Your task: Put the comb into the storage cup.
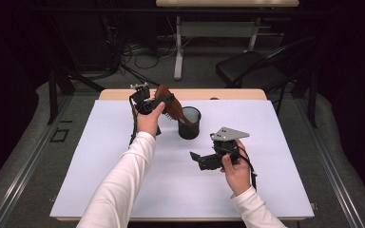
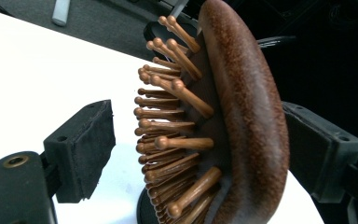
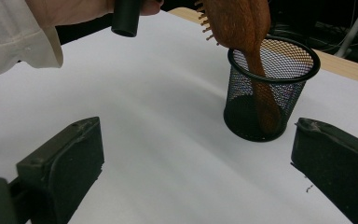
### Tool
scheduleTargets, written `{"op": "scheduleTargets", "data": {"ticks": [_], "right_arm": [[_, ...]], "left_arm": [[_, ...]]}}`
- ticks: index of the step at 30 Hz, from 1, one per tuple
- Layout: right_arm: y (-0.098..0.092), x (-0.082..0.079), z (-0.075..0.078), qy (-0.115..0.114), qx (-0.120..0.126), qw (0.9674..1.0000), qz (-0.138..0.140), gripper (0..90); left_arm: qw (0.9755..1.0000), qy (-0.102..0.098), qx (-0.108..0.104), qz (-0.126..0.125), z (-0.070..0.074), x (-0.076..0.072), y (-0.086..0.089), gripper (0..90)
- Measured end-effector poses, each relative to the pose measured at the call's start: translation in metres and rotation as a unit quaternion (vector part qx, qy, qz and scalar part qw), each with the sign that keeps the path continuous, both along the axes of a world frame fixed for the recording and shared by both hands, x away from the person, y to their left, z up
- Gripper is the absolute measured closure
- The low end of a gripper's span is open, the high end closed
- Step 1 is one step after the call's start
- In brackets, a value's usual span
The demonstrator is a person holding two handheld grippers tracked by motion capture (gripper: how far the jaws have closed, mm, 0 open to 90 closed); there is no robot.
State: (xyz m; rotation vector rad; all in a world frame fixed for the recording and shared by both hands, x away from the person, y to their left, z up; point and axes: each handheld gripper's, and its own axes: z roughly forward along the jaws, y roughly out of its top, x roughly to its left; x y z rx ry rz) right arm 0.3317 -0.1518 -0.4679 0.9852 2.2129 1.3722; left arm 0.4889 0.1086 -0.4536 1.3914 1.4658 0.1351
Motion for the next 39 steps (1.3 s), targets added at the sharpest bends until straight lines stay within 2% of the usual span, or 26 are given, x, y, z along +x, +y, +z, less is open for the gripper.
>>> {"op": "scheduleTargets", "data": {"ticks": [3, 6, 11, 17, 29, 39], "right_arm": [[0.000, 0.000, 0.000, 0.000, 0.000, 1.0000, 0.000, 1.9], [0.000, 0.000, 0.000, 0.001, 0.000, 1.0000, -0.001, 1.9], [0.000, 0.000, 0.000, 0.001, 0.001, 1.0000, 0.000, 1.9], [0.000, 0.001, -0.001, 0.002, 0.000, 1.0000, 0.000, 1.9], [0.000, 0.001, -0.002, 0.003, -0.001, 1.0000, -0.001, 1.9], [-0.001, 0.001, -0.002, 0.004, 0.000, 1.0000, -0.001, 1.9]], "left_arm": [[1.0000, -0.002, -0.003, 0.002, 0.001, 0.000, 0.001, 11.0], [1.0000, -0.004, -0.004, -0.005, 0.002, -0.001, 0.002, 0.1], [1.0000, -0.008, 0.003, -0.002, 0.004, -0.002, 0.003, 0.3], [0.9998, -0.014, 0.006, -0.013, 0.007, -0.004, 0.004, 0.3], [0.9997, -0.021, 0.003, -0.016, 0.011, -0.006, 0.007, 0.3], [0.9990, -0.028, 0.010, -0.032, 0.017, -0.011, 0.008, 0.3]]}}
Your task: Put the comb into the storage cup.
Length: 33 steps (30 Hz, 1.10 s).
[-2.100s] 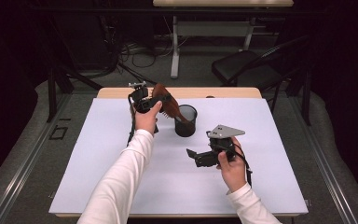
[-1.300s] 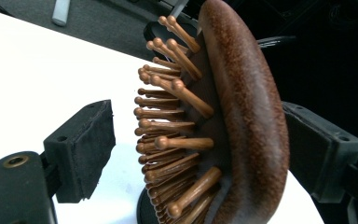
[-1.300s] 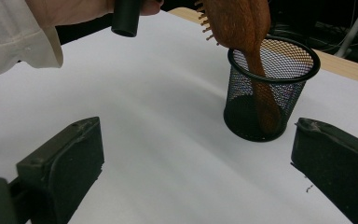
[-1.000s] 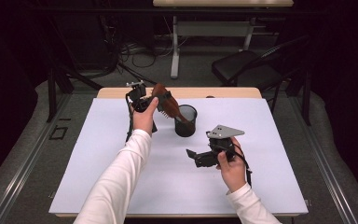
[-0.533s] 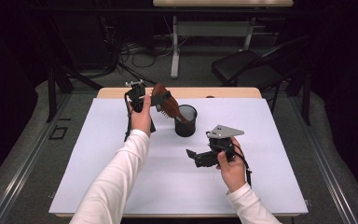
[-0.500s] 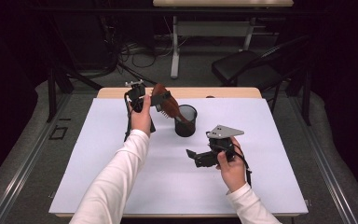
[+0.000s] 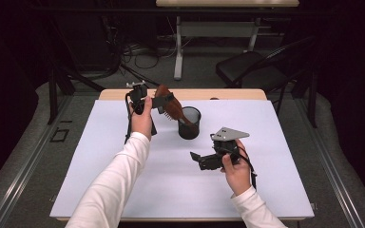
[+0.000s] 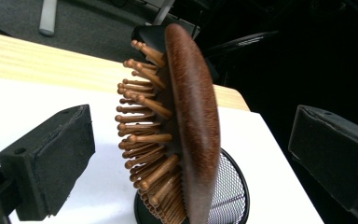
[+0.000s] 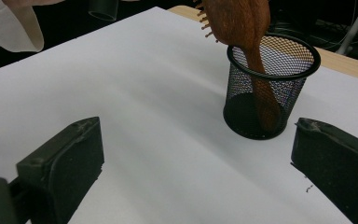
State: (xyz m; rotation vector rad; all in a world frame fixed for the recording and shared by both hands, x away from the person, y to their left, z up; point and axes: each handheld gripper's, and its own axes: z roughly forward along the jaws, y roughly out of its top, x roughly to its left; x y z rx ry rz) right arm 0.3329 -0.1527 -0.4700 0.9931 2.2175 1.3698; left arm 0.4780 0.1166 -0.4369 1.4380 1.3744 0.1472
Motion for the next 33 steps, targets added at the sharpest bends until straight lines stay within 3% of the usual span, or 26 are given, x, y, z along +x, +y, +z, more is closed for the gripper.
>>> {"op": "scheduleTargets", "data": {"ticks": [7, 20, 33], "right_arm": [[-0.001, 0.002, -0.002, 0.005, 0.001, 1.0000, -0.001, 1.9], [-0.003, 0.003, -0.003, 0.006, 0.002, 1.0000, -0.003, 2.0], [-0.004, 0.004, -0.003, 0.006, 0.000, 1.0000, -0.008, 2.5]], "left_arm": [[0.9999, -0.003, -0.001, -0.010, 0.005, -0.002, 0.006, 0.3], [0.9995, -0.006, 0.027, -0.017, 0.010, -0.008, 0.020, 0.3], [0.9992, -0.006, 0.032, -0.024, 0.010, -0.012, 0.027, 0.3]]}}
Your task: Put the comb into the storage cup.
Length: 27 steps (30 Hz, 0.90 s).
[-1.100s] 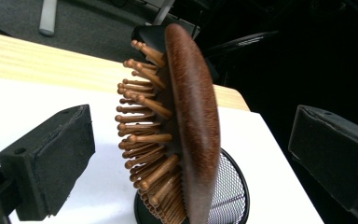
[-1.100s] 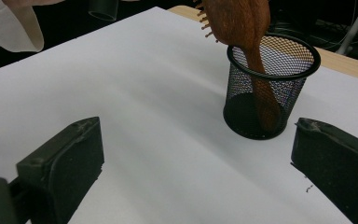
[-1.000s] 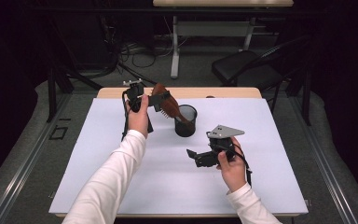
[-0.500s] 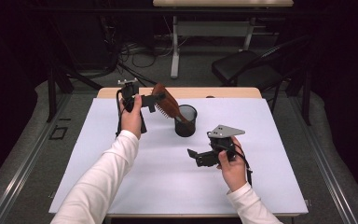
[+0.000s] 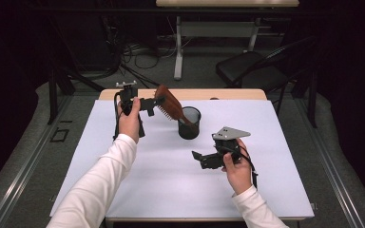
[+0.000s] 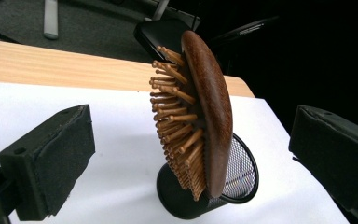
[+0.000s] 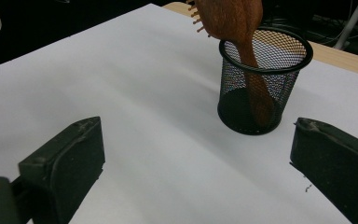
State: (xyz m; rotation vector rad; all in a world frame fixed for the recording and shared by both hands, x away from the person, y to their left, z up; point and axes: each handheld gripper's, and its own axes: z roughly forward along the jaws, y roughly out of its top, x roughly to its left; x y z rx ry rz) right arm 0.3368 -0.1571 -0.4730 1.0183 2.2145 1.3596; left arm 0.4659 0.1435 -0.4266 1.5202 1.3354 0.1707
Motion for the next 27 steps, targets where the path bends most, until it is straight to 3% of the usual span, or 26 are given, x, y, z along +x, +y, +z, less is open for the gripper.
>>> {"op": "scheduleTargets", "data": {"ticks": [16, 27], "right_arm": [[-0.002, 0.001, 0.001, 0.002, 0.000, 1.0000, -0.004, 2.7], [-0.006, 0.003, 0.001, 0.002, 0.001, 1.0000, -0.007, 3.0]], "left_arm": [[0.9993, -0.012, 0.027, -0.022, 0.006, -0.013, 0.009, 0.3], [0.9971, -0.024, 0.059, -0.042, 0.011, -0.026, 0.025, 0.3]]}}
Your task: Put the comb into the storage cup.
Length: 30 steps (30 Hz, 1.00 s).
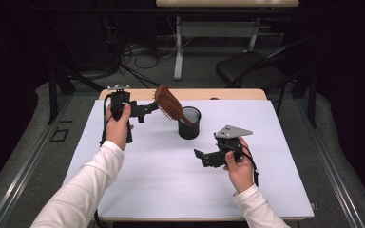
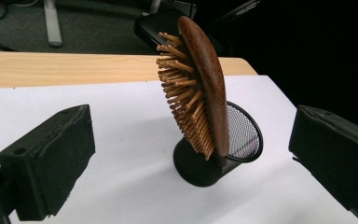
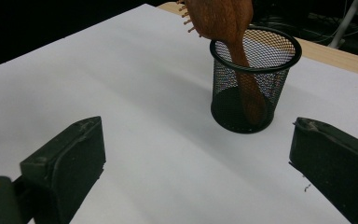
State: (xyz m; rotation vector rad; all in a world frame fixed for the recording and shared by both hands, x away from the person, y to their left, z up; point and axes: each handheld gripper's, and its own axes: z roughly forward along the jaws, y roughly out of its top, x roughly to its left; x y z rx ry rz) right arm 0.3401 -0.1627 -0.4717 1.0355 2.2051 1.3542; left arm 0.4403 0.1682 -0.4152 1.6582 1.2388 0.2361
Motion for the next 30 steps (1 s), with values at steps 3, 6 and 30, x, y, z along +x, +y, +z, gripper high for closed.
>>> {"op": "scheduleTargets", "data": {"ticks": [3, 6, 30], "right_arm": [[-0.001, 0.000, 0.000, 0.002, 0.002, 1.0000, -0.004, 3.2], [-0.001, 0.000, 0.001, 0.001, 0.001, 1.0000, -0.004, 3.2], [-0.016, -0.009, 0.011, 0.006, 0.003, 0.9998, -0.020, 3.0]], "left_arm": [[0.9999, -0.002, 0.010, -0.007, 0.003, -0.005, 0.003, 0.6], [0.9997, -0.005, 0.016, -0.016, 0.005, -0.011, 0.006, 1.2], [0.9948, -0.049, 0.025, -0.086, 0.003, -0.061, 0.024, 0.3]]}}
